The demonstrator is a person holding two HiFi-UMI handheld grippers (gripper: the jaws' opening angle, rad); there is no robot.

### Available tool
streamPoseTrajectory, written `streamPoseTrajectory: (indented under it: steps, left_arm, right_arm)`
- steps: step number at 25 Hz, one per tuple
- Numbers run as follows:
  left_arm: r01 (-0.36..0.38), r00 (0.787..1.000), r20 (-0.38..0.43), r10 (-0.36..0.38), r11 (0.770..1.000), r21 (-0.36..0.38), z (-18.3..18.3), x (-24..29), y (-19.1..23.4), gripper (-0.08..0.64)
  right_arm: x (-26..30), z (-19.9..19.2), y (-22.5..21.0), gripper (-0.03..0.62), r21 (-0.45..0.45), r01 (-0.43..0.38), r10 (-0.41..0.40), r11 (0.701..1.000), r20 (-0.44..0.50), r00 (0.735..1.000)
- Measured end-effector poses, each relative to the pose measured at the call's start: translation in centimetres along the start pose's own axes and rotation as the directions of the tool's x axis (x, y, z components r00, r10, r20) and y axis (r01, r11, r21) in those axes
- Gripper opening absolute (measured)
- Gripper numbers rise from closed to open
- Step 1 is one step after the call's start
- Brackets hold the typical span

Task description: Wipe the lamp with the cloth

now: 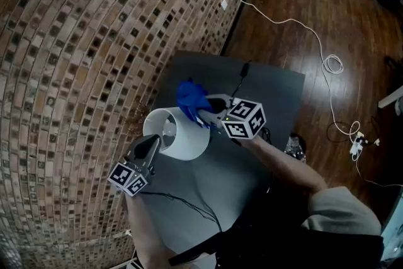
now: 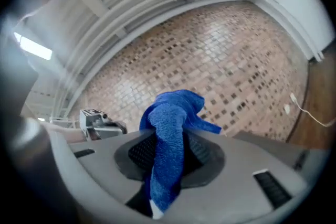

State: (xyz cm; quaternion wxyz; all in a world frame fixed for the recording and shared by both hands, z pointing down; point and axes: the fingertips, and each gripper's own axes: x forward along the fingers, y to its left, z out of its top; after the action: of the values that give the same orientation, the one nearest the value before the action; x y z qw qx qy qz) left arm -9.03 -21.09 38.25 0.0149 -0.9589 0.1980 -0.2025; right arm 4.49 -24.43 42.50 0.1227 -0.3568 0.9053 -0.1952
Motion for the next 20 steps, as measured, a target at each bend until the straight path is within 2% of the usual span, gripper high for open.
streamPoseTrajectory:
  steps: [2, 4, 7, 8, 11, 12, 14, 15, 16, 18, 20]
  left_arm:
    - [-0.003, 1.0, -0.001, 0.003, 1.0, -0.004, 0.0, -0.1, 0.0, 0.009]
    - [-0.007, 1.0, -0.001, 0.007, 1.0, -0.007, -0.1, -0.1, 0.0, 0.008]
    - [-0.01, 1.0, 0.001, 0.01, 1.0, -0.008, 0.0, 0.1, -0.2, 0.009]
    - [-0.009, 1.0, 0.002, 0.009, 1.0, -0.006, 0.0, 0.1, -0.2, 0.009]
    - [-0.01, 1.0, 0.001, 0.01, 1.0, -0.003, 0.1, 0.1, 0.0, 0.009]
    - [-0.009, 1.0, 0.0, 0.009, 1.0, -0.003, 0.0, 0.1, 0.0, 0.008]
    - [-0.007, 1.0, 0.002, 0.007, 1.0, -0.004, -0.1, 0.0, 0.0, 0.009]
    - [-0.008, 1.0, 0.004, 0.008, 1.0, -0.003, 0.0, -0.1, 0.1, 0.009]
    - [-0.009, 1.0, 0.004, 0.009, 1.0, -0.002, 0.1, 0.0, 0.2, 0.009]
    - [-0.01, 1.0, -0.002, 0.01, 1.0, 0.0, 0.1, 0.0, 0.2, 0.009]
    - [-0.012, 1.0, -0.015, 0.012, 1.0, 0.003, -0.1, 0.0, 0.1, 0.009]
  right_arm:
    - [2.2, 2.4, 3.0, 0.104, -0.089, -0.103, 0.101, 0.991, -0.029, 0.994]
    - [3.8, 0.8, 3.1, 0.104, -0.127, -0.121, 0.106, 0.985, -0.12, 0.987]
    - [3.9, -4.9, -1.6, 0.104, -0.041, -0.022, 0.012, 0.999, -0.217, 0.976]
    - [3.5, -7.3, -3.9, 0.104, -0.006, 0.031, -0.031, 1.0, -0.261, 0.965]
    - [2.1, -13.1, -9.9, 0.104, 0.051, 0.178, -0.143, 0.983, -0.401, 0.905]
    - [1.9, -13.1, -10.6, 0.104, 0.065, 0.191, -0.149, 0.98, -0.399, 0.905]
    - [2.7, -9.0, -9.2, 0.103, 0.07, 0.121, -0.095, 0.99, -0.301, 0.949]
    - [3.5, -5.8, -7.5, 0.103, 0.057, 0.048, -0.034, 0.997, -0.227, 0.973]
    - [4.5, -2.3, -5.4, 0.103, 0.033, -0.038, 0.043, 0.999, -0.154, 0.987]
    - [6.6, 3.1, -1.3, 0.104, -0.031, -0.202, 0.199, 0.979, -0.071, 0.977]
    - [8.7, 4.4, 1.3, 0.104, -0.096, -0.305, 0.292, 0.948, -0.126, 0.948]
